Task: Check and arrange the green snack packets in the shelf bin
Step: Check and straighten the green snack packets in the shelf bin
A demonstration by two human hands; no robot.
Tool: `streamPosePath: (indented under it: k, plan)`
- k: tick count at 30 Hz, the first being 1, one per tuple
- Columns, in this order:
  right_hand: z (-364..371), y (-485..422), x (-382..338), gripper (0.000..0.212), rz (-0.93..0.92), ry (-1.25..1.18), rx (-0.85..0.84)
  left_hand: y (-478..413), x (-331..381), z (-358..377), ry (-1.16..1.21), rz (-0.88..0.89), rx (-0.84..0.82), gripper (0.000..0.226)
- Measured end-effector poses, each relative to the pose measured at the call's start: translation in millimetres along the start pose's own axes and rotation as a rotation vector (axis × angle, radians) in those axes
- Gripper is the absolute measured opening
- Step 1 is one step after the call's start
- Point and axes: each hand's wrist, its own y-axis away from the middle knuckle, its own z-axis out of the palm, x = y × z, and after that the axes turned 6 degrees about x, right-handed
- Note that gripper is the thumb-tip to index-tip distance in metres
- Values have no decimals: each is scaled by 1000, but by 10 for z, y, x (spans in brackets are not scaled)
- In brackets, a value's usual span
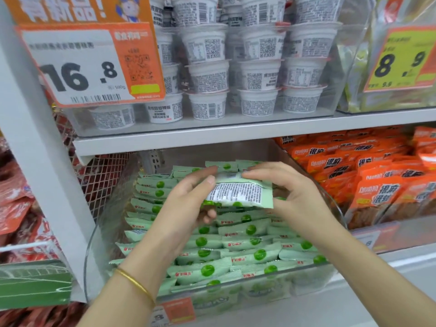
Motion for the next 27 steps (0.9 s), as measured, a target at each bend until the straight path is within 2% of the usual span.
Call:
streamPosePath:
  k: [4,6,8,11,13,16,19,23,25,27]
  plan:
    - [32,-106,67,31,29,235,223,-176,-64,-7,-578,356,175,36]
    - [69,-188,112,28,38,339,270,-284,-114,-31,-826,453,231,42]
    - [141,-302,170,26,32,425,278,-384,-146,-51,-981,444,206,46]
    - [293,-512,205,26,57,454,320,-505,-203,-70,-1167,352,86,54]
    - [374,-682,185,31,135,614,228,-557,-253,-76,-1280,285,13,57]
    - [429,-861,217,31,176,951,52,-578,-285,-84,-1317,239,-19,59]
    - [468,-921,311,27,137,1082,-35,-576,-280,-106,-1290,228,-24,60]
    - [578,-1016,393,21,73,1142,-265,-577,-267,-116,-1256,235,-15,60]
    - [611,-1014,418,35,66,1124,-368,-572,-261,-115,-1244,234,-8,60]
    - [593,-996,456,31,-27,1153,-316,-571,-252,-116,-1227,229,-3,60]
